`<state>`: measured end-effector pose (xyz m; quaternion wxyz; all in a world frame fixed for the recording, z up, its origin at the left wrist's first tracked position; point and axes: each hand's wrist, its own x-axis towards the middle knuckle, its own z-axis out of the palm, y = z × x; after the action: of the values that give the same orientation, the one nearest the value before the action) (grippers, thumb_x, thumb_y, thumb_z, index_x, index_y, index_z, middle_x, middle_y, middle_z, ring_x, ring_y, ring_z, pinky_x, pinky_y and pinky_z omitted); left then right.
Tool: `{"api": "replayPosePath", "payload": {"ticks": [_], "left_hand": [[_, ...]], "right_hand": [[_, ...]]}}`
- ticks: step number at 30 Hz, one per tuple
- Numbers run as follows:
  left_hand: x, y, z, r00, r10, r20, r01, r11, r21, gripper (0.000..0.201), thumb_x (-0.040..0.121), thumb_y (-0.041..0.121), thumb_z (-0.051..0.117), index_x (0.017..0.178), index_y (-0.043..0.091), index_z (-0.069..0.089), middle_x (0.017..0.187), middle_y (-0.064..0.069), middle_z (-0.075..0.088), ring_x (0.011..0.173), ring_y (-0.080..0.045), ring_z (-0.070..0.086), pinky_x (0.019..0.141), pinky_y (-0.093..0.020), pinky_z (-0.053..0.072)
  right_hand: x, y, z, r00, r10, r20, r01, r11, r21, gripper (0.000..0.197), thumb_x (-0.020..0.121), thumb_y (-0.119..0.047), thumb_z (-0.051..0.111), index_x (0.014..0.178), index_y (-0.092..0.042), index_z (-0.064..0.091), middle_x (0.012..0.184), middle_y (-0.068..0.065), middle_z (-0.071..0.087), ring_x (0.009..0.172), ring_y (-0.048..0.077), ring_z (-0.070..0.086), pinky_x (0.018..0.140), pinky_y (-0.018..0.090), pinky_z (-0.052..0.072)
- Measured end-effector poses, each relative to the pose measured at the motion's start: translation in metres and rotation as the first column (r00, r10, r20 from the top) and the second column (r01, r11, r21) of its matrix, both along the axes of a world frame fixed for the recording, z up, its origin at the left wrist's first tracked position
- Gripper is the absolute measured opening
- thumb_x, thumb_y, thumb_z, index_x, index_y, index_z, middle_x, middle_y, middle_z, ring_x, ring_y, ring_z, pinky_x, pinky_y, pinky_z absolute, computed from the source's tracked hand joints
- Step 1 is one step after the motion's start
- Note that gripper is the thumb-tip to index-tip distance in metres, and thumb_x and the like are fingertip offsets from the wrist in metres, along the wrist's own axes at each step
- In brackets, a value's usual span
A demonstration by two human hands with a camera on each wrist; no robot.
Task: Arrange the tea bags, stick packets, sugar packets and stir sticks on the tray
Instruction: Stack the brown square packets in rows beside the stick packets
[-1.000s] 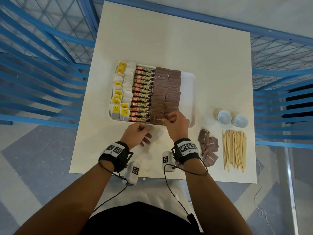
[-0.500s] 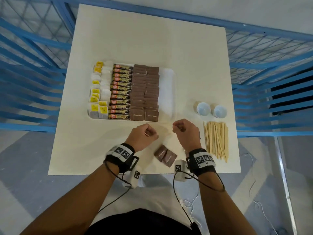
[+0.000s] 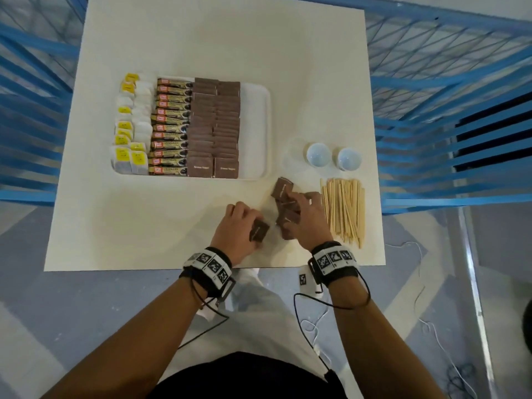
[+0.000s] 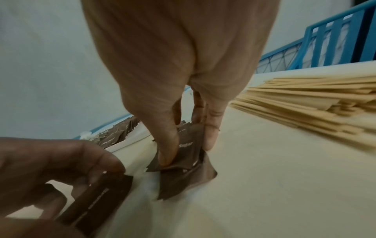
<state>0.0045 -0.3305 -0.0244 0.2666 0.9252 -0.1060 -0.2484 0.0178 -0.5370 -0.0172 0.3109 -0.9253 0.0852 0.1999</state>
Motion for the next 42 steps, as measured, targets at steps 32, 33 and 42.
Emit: {"api": "replayPosePath", "payload": {"ticks": [32, 33, 42], "left_hand": [[0.005, 0.026, 0.022, 0.886, 0.444, -0.135, -0.449, 0.893, -0.009, 0.018, 0.08, 0.013, 0.084, 0.089, 0.008, 0.07, 0.086, -0.005, 0.062, 0.08, -0.026, 0.058, 0.071, -0.031, 0.043], [0.007, 0.028, 0.02, 0.878, 0.458, -0.137, -0.466, 0.884, -0.03, 0.018, 0.079, 0.012, 0.085, 0.086, 0.011, 0.068, 0.086, -0.004, 0.061, 0.081, -0.026, 0.059, 0.072, -0.031, 0.044], [0.04, 0.054, 0.016, 0.667, 0.62, -0.413, -0.735, 0.638, -0.23, 0.031, 0.083, 0.032, 0.08, 0.095, 0.013, 0.059, 0.094, -0.002, 0.068, 0.086, -0.023, 0.064, 0.078, -0.034, 0.053]], "right_hand": [[0.033, 0.026, -0.012, 0.979, -0.197, -0.047, 0.194, 0.979, -0.064, 0.036, 0.077, -0.035, 0.08, 0.105, -0.016, 0.069, 0.107, 0.008, 0.062, 0.104, 0.031, 0.057, 0.094, 0.04, 0.048], [0.033, 0.028, -0.009, 0.978, -0.204, -0.038, 0.202, 0.978, -0.059, 0.032, 0.078, -0.034, 0.078, 0.102, -0.016, 0.07, 0.106, 0.007, 0.061, 0.102, 0.031, 0.057, 0.093, 0.04, 0.048], [0.043, 0.028, 0.027, 0.951, -0.306, 0.044, 0.306, 0.952, 0.014, 0.014, 0.087, -0.023, 0.073, 0.089, -0.011, 0.066, 0.079, -0.005, 0.065, 0.072, 0.012, 0.059, 0.056, 0.007, 0.036]]}}
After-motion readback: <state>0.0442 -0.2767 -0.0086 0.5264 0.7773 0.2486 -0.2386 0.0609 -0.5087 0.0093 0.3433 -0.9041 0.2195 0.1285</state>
